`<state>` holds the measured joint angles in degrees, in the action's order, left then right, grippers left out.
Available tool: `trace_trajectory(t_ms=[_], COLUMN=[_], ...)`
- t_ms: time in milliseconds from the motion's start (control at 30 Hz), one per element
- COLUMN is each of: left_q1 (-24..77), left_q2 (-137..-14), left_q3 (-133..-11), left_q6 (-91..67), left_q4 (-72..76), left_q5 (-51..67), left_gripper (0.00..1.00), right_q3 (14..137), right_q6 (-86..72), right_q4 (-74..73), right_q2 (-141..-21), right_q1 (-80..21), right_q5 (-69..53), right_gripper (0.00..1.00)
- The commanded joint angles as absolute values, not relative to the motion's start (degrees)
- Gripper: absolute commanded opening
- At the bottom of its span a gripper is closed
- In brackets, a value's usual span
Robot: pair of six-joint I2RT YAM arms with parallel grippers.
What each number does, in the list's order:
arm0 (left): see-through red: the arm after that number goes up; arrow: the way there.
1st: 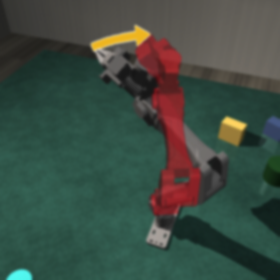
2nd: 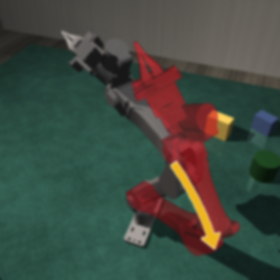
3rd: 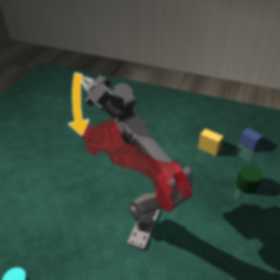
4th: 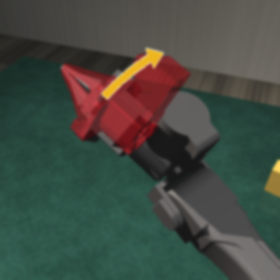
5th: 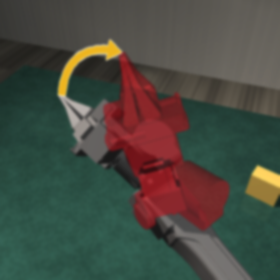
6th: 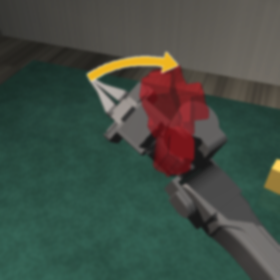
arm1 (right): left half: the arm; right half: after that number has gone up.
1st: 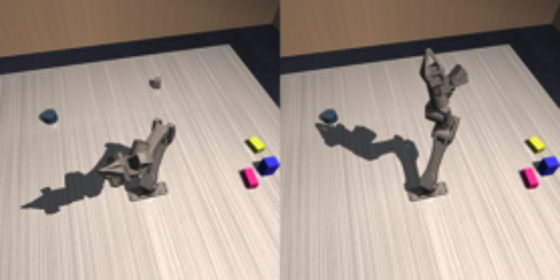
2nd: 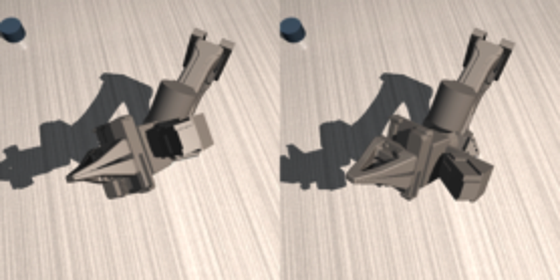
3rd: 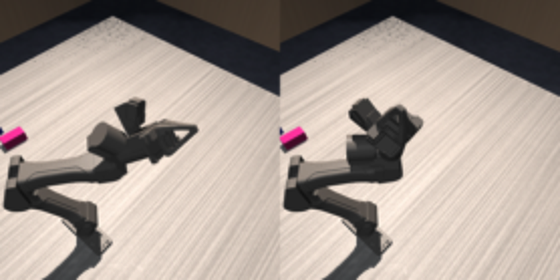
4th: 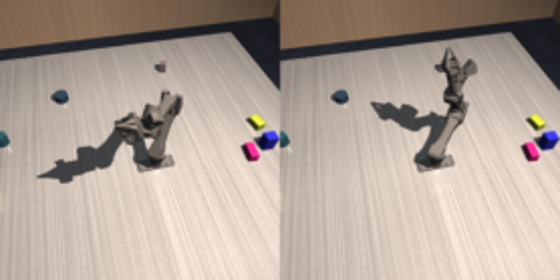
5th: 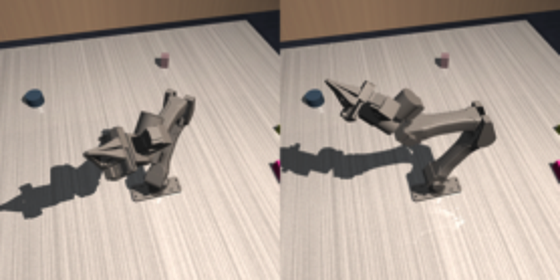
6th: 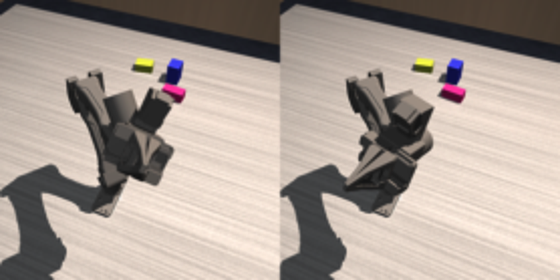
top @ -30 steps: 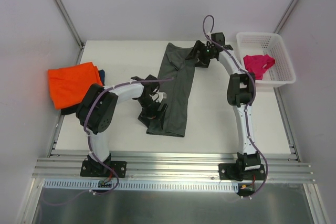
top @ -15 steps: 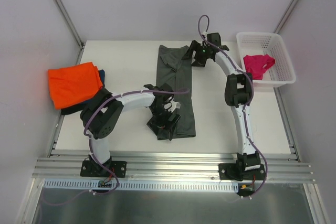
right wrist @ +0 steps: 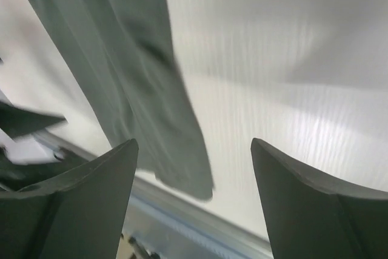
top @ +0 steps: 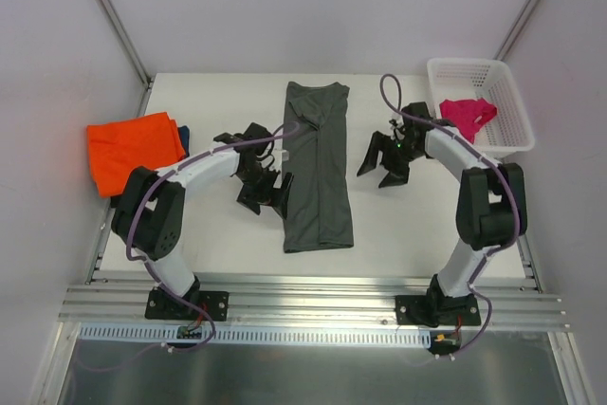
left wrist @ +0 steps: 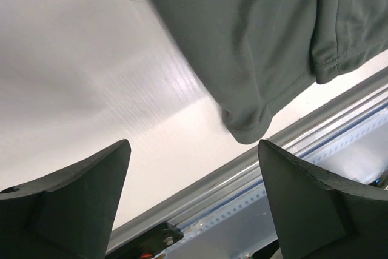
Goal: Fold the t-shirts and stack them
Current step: Rotate the tshirt 90 degrees, then grab the bottom of the folded rectangular tshirt with both arms
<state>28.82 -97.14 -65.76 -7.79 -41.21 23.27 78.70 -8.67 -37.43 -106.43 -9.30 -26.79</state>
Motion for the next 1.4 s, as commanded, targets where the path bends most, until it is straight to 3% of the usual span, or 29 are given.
trace_trajectory(t_ms=[0,167,333,733,867,1067,1367], left_q1=[27.34,27.07,27.25,28.12,28.3,28.56,31.2], left_q2=[-97.47,-94.85,-93.69,-96.68,-95.63,-95.45,-97.12], left_q3=[-66.71,-61.72,-56.96,-54.41,-51.34,-48.87,-50.89], left_q6=[-10.44,-17.56,-24.52,-28.91,-31.28,-33.04,-32.17], left_q4=[-42.19,-36.94,-30.77,-23.57,-22.59,-20.75,-19.86], left_q5=[24.6,27.07,24.79,33.04,33.31,34.36,36.12], left_gripper=[0.86,0.77,0.75,0.6,0.59,0.56,0.49], right_q3=[66.99,57.84,53.8,48.17,45.18,45.7,50.8], right_q6=[-10.71,-17.55,-22.84,-30.05,-30.76,-31.2,-31.99], right_q4=[-37.97,-34.12,-29.8,-26.81,-26.37,-25.49,-24.08], right_q2=[-98.28,-93.52,-92.46,-90.71,-88.95,-89.82,-94.04], right_q1=[-13.88,-18.27,-22.76,-25.49,-25.49,-25.49,-27.24], right_q5=[-28.21,-27.42,-26.63,-27.6,-27.51,-28.12,-28.83], right_gripper=[0.78,0.7,0.72,0.75,0.75,0.74,0.65])
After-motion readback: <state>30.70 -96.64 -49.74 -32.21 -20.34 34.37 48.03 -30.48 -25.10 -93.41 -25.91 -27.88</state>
